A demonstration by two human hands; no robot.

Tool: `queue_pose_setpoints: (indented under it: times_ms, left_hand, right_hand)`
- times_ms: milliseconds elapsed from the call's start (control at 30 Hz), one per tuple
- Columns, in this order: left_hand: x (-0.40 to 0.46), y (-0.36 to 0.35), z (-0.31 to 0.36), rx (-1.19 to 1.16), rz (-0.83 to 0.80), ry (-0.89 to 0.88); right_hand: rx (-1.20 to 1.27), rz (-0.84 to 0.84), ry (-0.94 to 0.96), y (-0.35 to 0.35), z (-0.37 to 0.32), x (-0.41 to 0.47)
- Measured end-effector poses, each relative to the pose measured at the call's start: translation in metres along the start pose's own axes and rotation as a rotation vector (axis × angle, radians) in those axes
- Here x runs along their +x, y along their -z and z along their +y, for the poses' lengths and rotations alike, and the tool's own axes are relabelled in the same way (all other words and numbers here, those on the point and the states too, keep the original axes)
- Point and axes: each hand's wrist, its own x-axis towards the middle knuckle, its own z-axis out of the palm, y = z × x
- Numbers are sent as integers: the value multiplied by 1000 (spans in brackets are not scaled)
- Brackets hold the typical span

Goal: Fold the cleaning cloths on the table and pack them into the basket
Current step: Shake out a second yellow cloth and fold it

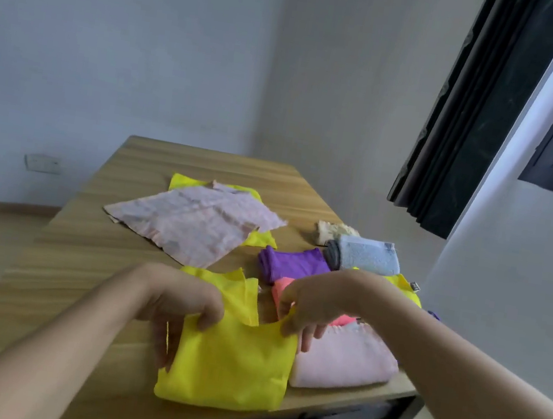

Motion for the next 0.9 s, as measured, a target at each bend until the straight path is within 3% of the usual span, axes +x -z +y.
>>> queue_pose_setpoints:
  times_ms: [67, 167, 333, 400, 533, 700, 900]
  left_hand:
    - [15, 2, -8, 44, 69, 40]
    - [45, 20, -19, 180, 283, 63]
    - [95, 43, -48, 243, 870, -94]
    - [111, 46, -56, 183, 1003, -151]
    - [139, 40, -75, 64, 1036, -212]
    - [156, 39, -81, 56, 1002, -275]
    - [161, 35, -84, 48, 1038, -313]
  right_hand:
    - [-35, 38, 1, 1, -2, 19]
    - [-57, 221, 21, 7, -3, 43]
    - [-38, 496, 75, 10, -11, 86]
    - [42, 557, 86, 11, -14, 106]
    - [139, 592, 47, 9, -11, 141]
    - [122, 579, 32, 9, -10, 168]
    - [266, 596, 36, 11, -10, 172]
